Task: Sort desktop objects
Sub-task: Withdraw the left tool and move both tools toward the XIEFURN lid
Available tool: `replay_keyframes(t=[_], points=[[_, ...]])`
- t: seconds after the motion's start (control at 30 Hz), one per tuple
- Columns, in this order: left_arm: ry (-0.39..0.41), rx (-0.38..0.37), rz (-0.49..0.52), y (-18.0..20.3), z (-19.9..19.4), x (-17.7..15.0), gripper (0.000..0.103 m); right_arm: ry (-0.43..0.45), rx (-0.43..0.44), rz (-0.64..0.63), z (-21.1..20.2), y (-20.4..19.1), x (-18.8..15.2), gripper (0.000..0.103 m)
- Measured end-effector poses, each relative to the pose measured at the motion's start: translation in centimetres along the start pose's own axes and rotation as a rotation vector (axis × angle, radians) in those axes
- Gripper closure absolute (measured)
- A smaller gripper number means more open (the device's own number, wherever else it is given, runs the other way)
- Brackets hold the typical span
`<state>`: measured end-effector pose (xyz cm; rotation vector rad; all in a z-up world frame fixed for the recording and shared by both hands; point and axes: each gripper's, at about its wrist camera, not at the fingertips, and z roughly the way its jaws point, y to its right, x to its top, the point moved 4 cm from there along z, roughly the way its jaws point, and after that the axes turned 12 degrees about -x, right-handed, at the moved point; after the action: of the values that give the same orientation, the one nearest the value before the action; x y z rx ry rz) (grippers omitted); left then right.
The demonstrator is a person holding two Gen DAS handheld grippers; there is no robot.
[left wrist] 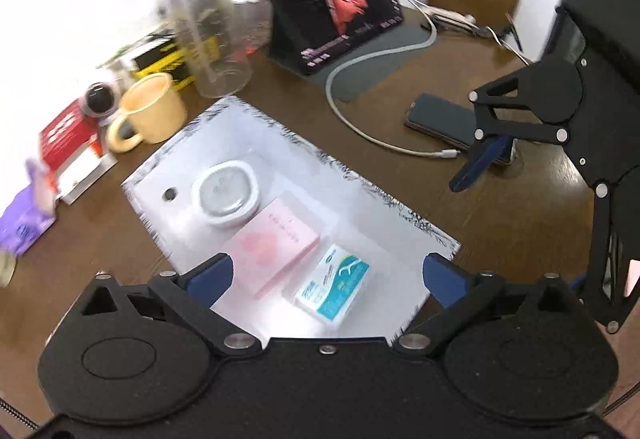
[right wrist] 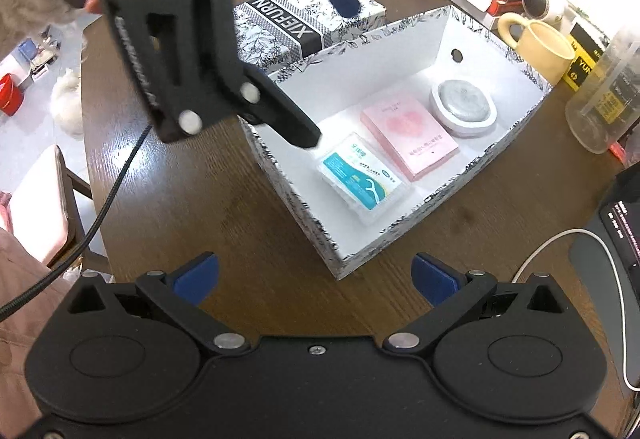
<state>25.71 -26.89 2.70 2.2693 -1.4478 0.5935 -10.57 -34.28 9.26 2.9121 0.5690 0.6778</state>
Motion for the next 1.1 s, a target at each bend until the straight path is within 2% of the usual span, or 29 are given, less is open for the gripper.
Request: replay_keyframes(t=[0.17, 0.2, 0.3, 0.47, 0.73, 1.1], points=[[0.039, 0.063, -0.079, 0.8, -2.5, -2.0, 0.001, 0.023, -0.044, 0.016, 3.0, 1.2, 1.7, 0.000], [0.045, 0.077, -0.092, 0.9, -2.9, -2.5, 0.001, 0.026, -0.051, 0.023, 4.6, 2.0, 2.7, 0.000], [0.061, 0.109, -0.142, 1.2, -4.1, -3.9, 0.001, 0.032, -0.068, 0.049, 12.8, 6.3, 8.6, 0.000], [0.093, 0.174, -0.235, 1.3, -5.9, -6.4, 0.001, 0.046, -0.097, 0.103, 15.4, 7.7, 11.2, 0.000], [0.177, 0.292, -0.441, -0.1, -9.7, -10.6, 0.001, 0.087, -0.122, 0.230, 15.2, 6.3, 12.6, 0.000], [0.198, 0.389, -0.543, -4.5, -13.9, -17.9, 0.001, 0.169, -0.207, 0.475, 15.3, 1.9, 15.5, 0.000]])
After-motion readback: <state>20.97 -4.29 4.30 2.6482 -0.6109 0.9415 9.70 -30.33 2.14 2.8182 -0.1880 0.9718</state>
